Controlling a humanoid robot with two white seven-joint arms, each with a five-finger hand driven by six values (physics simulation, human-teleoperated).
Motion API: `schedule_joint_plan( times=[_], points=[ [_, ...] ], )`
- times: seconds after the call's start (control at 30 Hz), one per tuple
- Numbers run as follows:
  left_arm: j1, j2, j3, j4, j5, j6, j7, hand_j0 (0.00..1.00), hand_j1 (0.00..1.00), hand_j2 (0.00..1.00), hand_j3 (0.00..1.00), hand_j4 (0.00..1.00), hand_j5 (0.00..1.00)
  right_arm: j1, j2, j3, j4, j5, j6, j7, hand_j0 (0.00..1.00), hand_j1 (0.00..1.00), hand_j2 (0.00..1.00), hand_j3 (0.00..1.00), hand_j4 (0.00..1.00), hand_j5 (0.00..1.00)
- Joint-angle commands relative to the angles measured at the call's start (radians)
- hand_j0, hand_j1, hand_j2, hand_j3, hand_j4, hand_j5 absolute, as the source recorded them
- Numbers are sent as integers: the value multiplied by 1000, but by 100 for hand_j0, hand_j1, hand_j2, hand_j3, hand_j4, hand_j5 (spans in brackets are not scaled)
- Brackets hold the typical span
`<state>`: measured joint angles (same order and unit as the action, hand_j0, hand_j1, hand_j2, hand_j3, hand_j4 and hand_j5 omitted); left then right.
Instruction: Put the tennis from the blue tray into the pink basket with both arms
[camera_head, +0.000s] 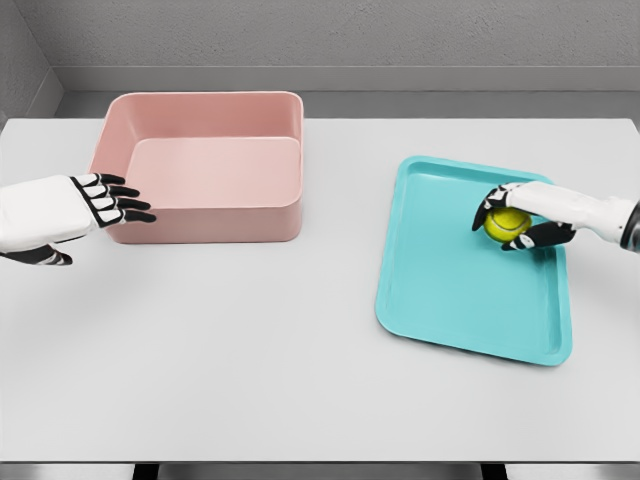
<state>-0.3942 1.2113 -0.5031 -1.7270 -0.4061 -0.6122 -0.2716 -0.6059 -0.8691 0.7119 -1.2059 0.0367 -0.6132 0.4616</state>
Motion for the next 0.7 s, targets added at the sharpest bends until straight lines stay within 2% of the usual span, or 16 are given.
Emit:
schedule_joint_plan(
  times=[0.0,0.07,0.2,0.37,0.43,0.67],
  points=[
    [0,1,0,0,6,1,2,100,100,100,100,100,100,0,-5,-3,-30,-8,2,3,50,50,50,50,50,50],
    [0,1,0,0,6,1,0,100,100,100,100,100,100,0,-11,-3,-76,-8,2,3,50,50,50,50,50,50],
    [-2,1,0,0,7,1,0,100,100,100,100,100,100,2,-11,-3,-101,-6,2,3,50,50,50,50,50,50],
    [5,1,0,-5,7,1,0,100,100,100,100,100,100,0,-8,0,-181,0,2,6,50,50,50,50,50,50],
    [9,2,0,-6,7,1,0,100,100,100,100,100,100,2,-2,-2,-250,2,2,40,49,49,49,49,49,49],
    [9,2,0,-8,7,1,0,100,100,100,100,100,100,8,5,3,-317,2,2,42,49,49,49,49,49,49]
  ],
)
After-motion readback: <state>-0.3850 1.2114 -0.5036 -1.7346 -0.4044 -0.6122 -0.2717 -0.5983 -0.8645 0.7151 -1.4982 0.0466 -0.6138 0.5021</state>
